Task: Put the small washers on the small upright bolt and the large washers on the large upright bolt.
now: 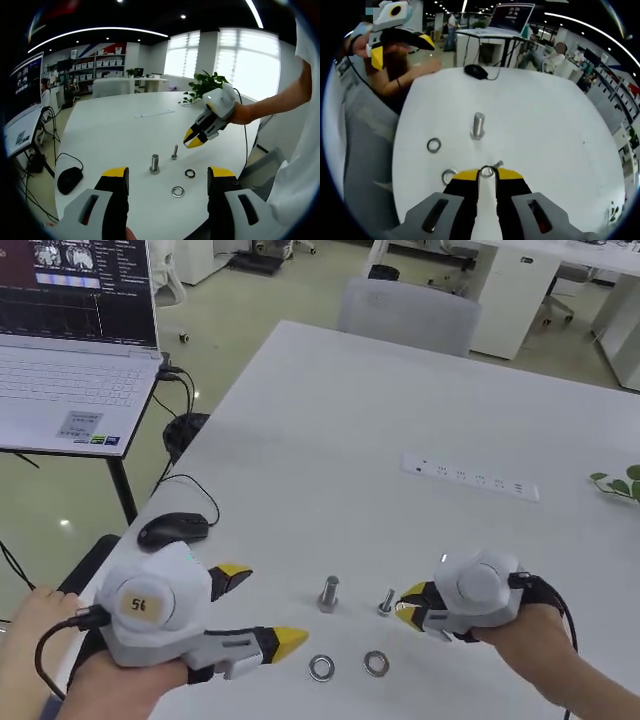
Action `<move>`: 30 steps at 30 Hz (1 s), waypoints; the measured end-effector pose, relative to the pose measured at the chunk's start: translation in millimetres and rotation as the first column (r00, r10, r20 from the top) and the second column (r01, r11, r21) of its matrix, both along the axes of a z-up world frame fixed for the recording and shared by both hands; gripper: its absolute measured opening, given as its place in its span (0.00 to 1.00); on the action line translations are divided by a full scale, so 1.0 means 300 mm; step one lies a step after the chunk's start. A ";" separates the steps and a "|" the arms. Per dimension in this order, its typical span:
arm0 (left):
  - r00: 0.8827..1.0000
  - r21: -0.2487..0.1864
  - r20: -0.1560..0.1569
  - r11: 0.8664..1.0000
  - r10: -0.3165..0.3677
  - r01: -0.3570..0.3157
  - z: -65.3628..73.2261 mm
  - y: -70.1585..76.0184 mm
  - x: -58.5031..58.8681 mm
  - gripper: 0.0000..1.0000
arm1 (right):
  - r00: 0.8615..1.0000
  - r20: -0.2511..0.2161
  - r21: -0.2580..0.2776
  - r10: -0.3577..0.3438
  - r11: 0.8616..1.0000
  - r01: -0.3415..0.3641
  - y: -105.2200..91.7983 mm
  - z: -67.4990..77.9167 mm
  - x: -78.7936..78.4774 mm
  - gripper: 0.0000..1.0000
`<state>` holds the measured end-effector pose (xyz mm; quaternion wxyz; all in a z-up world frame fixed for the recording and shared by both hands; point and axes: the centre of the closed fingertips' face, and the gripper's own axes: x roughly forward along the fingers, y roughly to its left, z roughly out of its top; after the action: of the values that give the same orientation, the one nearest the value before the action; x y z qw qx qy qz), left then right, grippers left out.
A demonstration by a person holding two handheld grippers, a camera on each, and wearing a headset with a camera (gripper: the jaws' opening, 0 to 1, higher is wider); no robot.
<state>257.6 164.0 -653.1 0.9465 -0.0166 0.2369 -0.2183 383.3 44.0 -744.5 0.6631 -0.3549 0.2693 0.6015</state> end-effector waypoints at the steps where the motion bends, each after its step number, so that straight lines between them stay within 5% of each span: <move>1: 1.000 0.000 0.000 1.000 0.000 0.000 0.000 0.001 0.000 0.63 | 1.000 0.002 -0.003 -0.002 1.000 0.002 0.004 0.002 0.011 0.13; 12: 1.000 0.000 -0.003 1.000 0.004 -0.004 -0.001 0.007 0.001 0.63 | 1.000 0.008 -0.054 0.012 0.998 -0.012 0.041 -0.021 0.064 0.13; 30: 1.000 -0.005 -0.005 1.000 0.008 -0.008 -0.005 0.010 0.003 0.63 | 0.999 -0.005 -0.123 0.052 0.991 -0.052 0.041 -0.058 0.066 0.13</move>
<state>258.6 167.0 -654.7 0.9467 -0.0206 0.2389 -0.2151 403.2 56.4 -761.9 0.6239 -0.4015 0.2972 0.6011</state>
